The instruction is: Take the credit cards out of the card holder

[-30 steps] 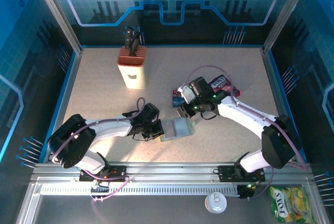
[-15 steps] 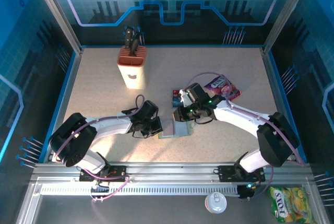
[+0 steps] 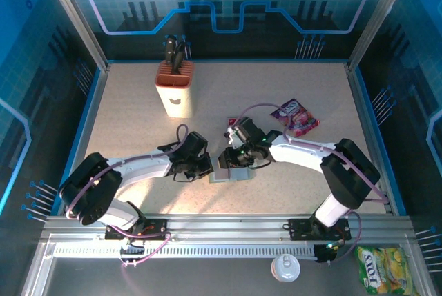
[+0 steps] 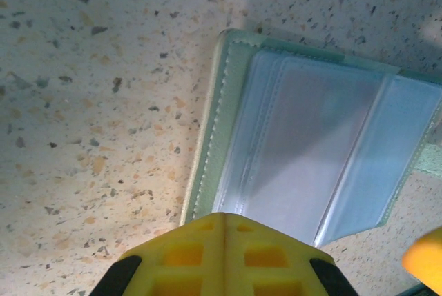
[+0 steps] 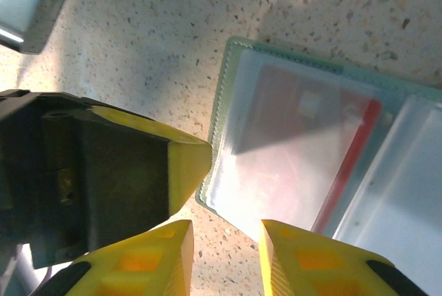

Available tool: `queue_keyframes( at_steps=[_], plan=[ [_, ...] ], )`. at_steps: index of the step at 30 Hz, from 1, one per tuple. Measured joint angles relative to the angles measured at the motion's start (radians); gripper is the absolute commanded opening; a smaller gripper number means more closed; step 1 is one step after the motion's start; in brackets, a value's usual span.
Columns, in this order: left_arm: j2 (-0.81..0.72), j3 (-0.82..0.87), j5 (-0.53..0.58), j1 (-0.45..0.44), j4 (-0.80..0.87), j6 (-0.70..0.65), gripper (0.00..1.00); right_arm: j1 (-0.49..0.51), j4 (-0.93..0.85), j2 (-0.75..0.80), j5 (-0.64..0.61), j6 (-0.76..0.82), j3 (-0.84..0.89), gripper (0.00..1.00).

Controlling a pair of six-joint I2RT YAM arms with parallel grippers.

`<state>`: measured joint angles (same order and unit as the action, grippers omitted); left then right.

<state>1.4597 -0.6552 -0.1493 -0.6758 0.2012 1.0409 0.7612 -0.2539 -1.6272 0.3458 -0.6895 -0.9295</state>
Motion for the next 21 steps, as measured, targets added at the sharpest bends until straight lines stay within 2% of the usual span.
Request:
queue_keyframes(
  at_steps=[21],
  plan=[
    [0.023, 0.013, 0.003, 0.008, 0.001, -0.001, 0.00, 0.037, -0.001, -0.140, 0.032, -0.018, -0.063, 0.35]
  ],
)
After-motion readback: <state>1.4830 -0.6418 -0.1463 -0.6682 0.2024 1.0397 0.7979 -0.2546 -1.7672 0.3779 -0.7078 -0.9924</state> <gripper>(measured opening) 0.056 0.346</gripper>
